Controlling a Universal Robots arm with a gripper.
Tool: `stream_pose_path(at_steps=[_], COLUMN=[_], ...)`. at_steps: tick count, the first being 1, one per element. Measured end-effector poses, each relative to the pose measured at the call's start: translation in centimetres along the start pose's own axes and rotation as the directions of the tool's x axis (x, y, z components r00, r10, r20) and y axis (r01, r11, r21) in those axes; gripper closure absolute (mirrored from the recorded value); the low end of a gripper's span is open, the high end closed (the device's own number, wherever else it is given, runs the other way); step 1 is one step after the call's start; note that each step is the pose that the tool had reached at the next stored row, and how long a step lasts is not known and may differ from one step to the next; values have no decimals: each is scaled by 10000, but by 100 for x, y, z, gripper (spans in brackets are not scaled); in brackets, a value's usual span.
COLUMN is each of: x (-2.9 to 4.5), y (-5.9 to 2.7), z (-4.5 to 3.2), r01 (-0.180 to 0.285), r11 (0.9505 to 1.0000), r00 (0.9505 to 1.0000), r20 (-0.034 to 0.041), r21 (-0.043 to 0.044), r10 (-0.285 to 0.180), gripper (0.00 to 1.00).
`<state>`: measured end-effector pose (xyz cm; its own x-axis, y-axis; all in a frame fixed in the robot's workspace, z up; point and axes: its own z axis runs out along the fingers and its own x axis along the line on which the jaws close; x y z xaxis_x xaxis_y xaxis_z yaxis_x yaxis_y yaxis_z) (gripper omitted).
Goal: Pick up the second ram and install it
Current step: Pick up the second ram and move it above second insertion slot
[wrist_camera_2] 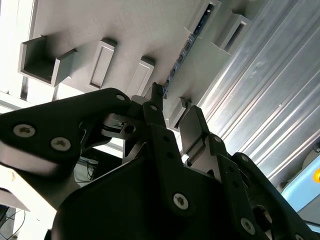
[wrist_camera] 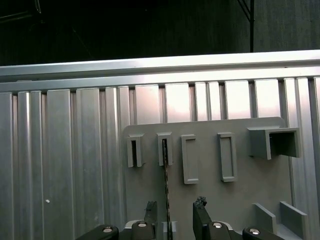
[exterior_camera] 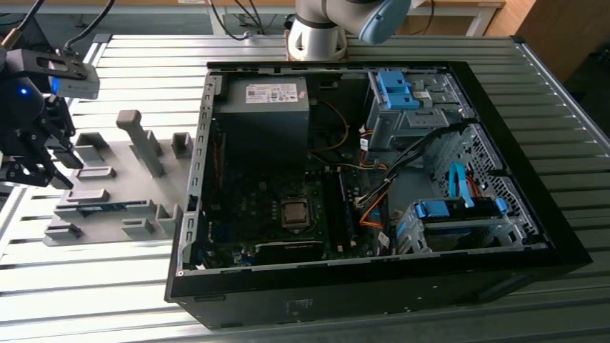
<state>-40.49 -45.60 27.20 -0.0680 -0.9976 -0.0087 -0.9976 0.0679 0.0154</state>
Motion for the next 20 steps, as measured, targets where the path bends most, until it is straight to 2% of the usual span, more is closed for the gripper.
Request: stream_pose_path(at_steps=[6,16,20], x=[0,8,9], y=[-1,-4,-4], z=[25,201,216], r01=[0,-3,-3], r11=[10000,10000,10000], r00=[10000,10000,10000], r20=[2,0,2], r21=[2,15,21], r10=[0,3,3], gripper=[58,58,58])
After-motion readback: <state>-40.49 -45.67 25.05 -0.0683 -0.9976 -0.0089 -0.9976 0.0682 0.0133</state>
